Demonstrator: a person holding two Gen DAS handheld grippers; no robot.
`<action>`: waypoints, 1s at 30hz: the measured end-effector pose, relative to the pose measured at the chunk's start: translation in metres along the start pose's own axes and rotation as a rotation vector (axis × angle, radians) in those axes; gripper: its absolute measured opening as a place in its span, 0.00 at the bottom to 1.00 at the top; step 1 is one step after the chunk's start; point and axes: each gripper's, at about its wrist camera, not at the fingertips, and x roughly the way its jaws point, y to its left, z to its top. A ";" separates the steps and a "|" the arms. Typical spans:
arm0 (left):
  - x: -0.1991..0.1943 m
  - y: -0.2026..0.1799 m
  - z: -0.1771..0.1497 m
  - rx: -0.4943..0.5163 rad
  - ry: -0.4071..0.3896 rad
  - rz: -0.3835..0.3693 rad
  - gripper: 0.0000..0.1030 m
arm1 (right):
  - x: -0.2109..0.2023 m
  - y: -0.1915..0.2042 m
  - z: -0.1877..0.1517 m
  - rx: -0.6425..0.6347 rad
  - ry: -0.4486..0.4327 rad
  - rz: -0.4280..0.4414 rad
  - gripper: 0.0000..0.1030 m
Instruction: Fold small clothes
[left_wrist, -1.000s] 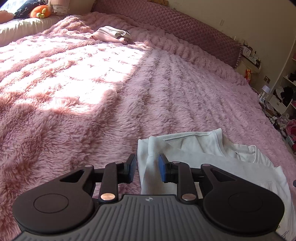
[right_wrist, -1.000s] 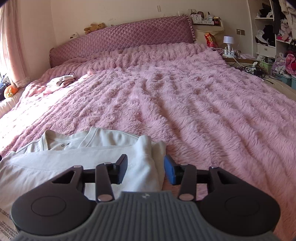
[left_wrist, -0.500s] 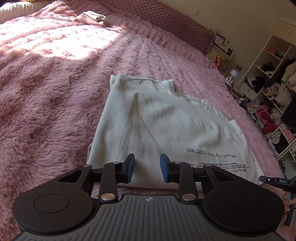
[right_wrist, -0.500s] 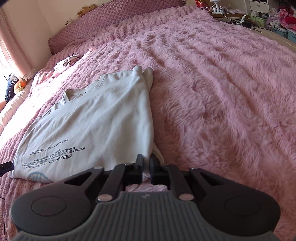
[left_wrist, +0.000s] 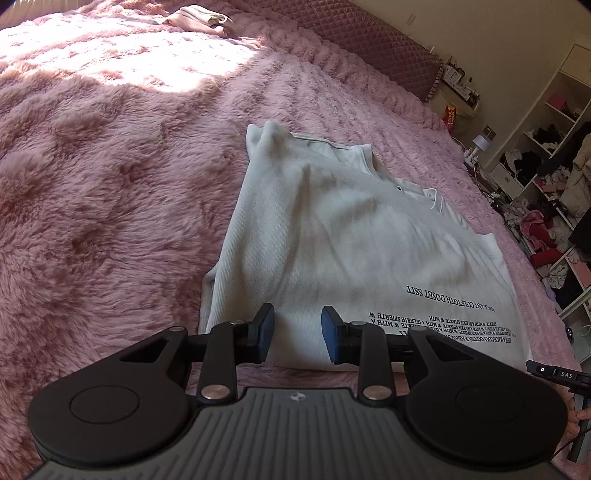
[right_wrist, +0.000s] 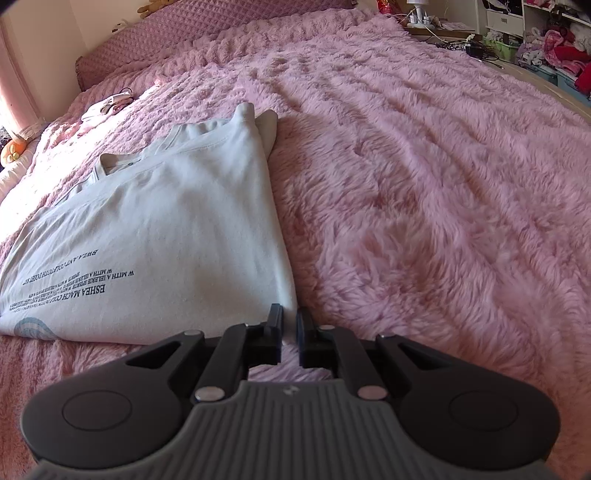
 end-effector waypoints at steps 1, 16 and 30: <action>-0.002 -0.001 0.001 -0.002 -0.004 -0.006 0.35 | -0.002 0.001 0.001 -0.014 -0.005 -0.003 0.03; -0.002 -0.003 0.012 -0.001 -0.027 -0.061 0.36 | 0.038 0.195 0.122 -0.278 -0.192 0.144 0.27; 0.007 0.011 0.008 -0.004 -0.017 -0.113 0.42 | 0.213 0.279 0.173 -0.468 -0.091 -0.136 0.29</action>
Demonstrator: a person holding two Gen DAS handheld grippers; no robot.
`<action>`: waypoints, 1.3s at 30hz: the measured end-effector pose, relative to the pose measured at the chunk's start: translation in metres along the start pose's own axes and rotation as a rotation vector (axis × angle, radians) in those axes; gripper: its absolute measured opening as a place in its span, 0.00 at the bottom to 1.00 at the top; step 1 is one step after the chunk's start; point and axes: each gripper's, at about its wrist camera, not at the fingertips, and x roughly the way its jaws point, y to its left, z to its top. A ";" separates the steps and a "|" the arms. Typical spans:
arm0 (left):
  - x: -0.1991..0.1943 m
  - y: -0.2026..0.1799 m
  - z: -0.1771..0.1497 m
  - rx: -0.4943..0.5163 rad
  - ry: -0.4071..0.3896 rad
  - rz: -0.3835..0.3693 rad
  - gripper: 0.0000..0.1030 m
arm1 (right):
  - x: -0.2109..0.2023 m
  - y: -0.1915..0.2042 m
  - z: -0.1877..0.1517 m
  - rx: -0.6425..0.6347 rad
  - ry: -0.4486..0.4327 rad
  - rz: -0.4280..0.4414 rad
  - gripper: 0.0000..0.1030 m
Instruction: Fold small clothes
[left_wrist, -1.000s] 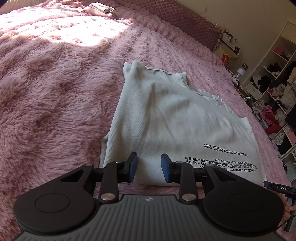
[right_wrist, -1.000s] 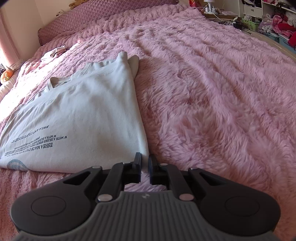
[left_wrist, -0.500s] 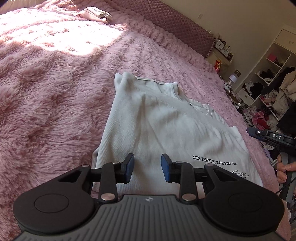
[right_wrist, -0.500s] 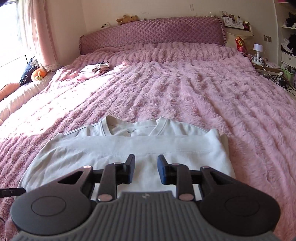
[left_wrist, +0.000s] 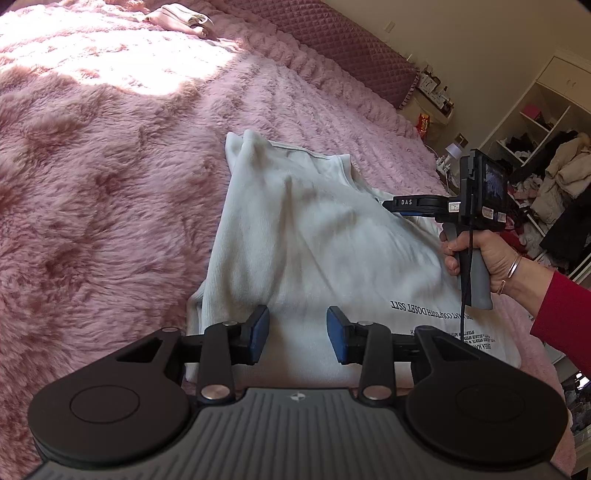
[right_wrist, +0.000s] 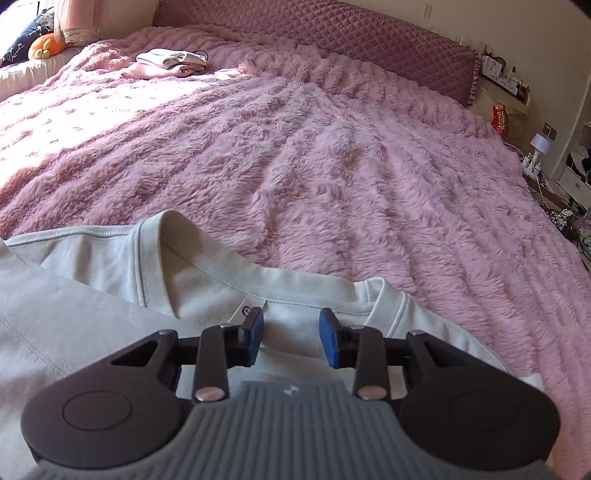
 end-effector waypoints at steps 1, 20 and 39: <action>0.000 0.000 0.000 0.000 -0.001 -0.001 0.42 | 0.002 0.000 -0.003 -0.001 0.006 -0.003 0.29; 0.002 -0.005 0.002 -0.009 0.030 0.027 0.46 | -0.145 0.013 -0.122 -0.149 0.050 0.132 0.29; 0.006 -0.016 0.004 0.045 0.062 0.079 0.48 | -0.217 0.029 -0.187 -0.155 0.109 0.177 0.29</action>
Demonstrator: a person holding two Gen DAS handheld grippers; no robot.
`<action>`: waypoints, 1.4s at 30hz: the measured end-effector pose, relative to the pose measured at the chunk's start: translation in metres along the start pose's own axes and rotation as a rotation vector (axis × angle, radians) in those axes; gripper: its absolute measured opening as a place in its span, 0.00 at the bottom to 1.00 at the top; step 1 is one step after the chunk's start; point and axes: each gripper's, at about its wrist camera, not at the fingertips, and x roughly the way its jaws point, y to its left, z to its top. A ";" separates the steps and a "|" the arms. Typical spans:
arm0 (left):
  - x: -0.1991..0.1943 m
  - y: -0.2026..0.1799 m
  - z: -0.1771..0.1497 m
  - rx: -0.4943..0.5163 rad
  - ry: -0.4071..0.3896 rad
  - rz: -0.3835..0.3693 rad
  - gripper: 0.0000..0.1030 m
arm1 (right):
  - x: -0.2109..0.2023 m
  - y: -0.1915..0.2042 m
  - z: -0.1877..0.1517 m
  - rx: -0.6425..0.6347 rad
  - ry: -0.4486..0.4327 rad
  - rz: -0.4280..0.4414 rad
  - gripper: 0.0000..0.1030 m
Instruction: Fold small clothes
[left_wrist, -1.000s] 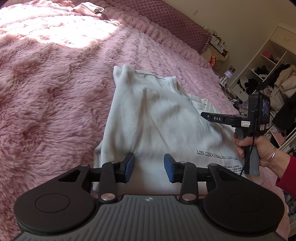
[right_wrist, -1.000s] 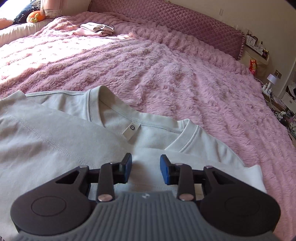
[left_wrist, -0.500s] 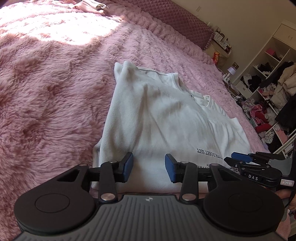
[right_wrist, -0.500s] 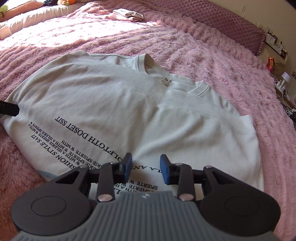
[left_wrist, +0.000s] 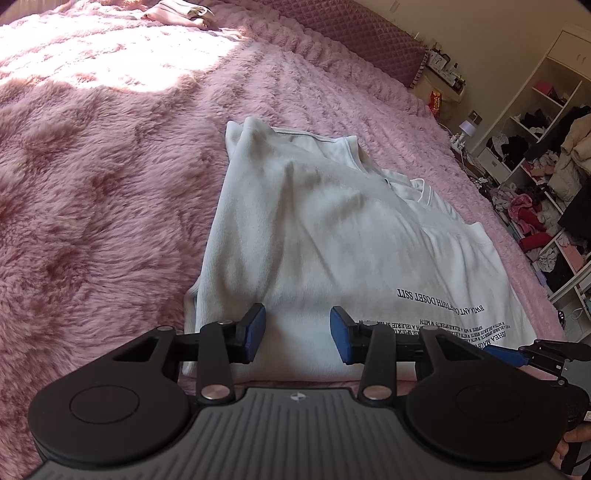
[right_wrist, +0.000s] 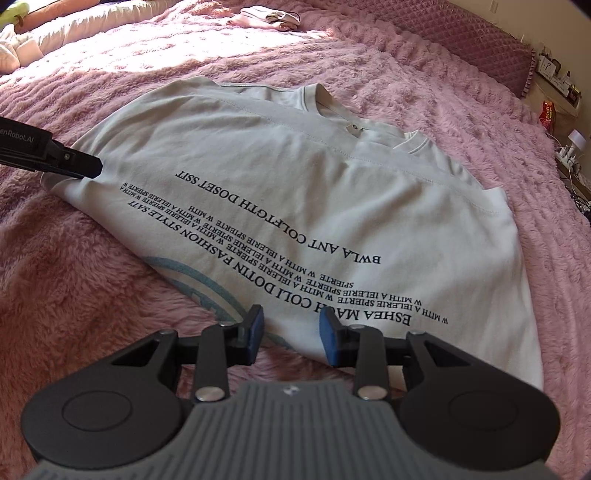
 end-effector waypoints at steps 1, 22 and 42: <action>0.000 -0.001 0.000 0.004 0.002 0.002 0.48 | 0.000 0.000 0.000 0.003 0.000 -0.002 0.29; -0.033 0.001 0.017 0.021 -0.106 -0.011 0.59 | -0.030 0.021 0.028 0.102 -0.107 0.070 0.44; 0.016 0.110 0.048 -0.445 -0.058 -0.246 0.62 | 0.016 0.181 0.043 -0.485 -0.323 0.043 0.57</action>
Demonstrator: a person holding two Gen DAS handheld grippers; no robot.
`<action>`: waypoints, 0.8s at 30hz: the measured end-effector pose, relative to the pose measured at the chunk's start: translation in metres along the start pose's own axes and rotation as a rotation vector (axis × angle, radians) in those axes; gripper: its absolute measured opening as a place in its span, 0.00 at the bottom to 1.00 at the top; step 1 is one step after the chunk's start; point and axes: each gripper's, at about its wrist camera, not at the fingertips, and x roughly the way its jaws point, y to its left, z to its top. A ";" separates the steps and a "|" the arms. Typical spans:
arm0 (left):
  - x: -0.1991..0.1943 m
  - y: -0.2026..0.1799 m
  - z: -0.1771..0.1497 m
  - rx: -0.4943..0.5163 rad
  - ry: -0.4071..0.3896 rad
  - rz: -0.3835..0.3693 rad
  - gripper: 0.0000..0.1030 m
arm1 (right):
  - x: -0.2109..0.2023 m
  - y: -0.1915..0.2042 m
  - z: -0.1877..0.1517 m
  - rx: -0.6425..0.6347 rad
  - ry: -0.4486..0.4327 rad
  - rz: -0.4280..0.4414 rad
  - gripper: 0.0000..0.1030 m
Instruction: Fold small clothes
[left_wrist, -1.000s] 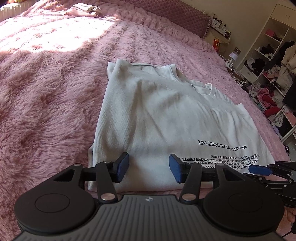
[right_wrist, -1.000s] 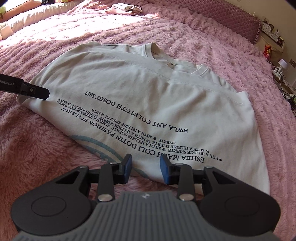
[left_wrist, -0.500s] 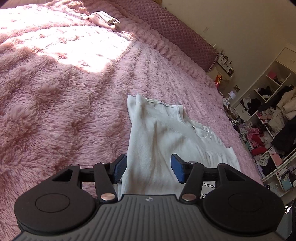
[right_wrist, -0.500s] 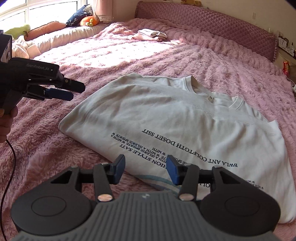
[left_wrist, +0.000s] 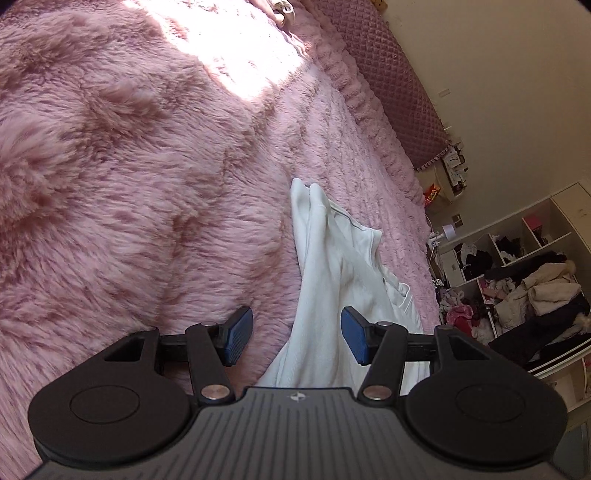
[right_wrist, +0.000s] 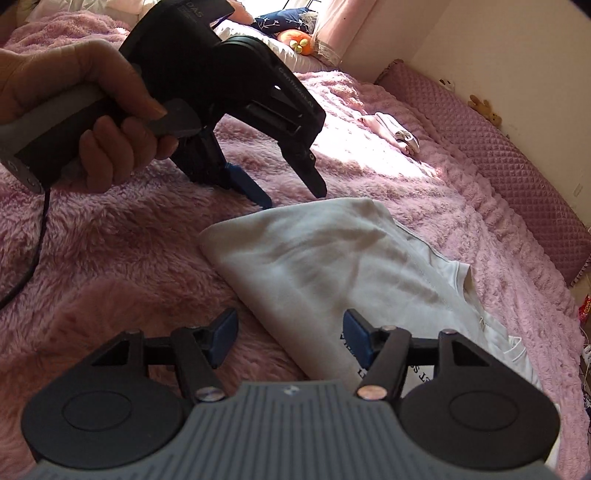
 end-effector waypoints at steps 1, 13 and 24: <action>0.003 0.001 0.002 -0.002 0.001 -0.003 0.62 | 0.003 0.002 0.000 -0.021 -0.005 -0.010 0.57; 0.078 -0.004 0.046 -0.032 0.087 -0.067 0.63 | 0.039 0.028 0.016 -0.152 -0.117 -0.064 0.57; 0.135 -0.007 0.079 -0.089 0.139 -0.117 0.64 | 0.063 0.006 0.023 -0.061 -0.142 -0.048 0.58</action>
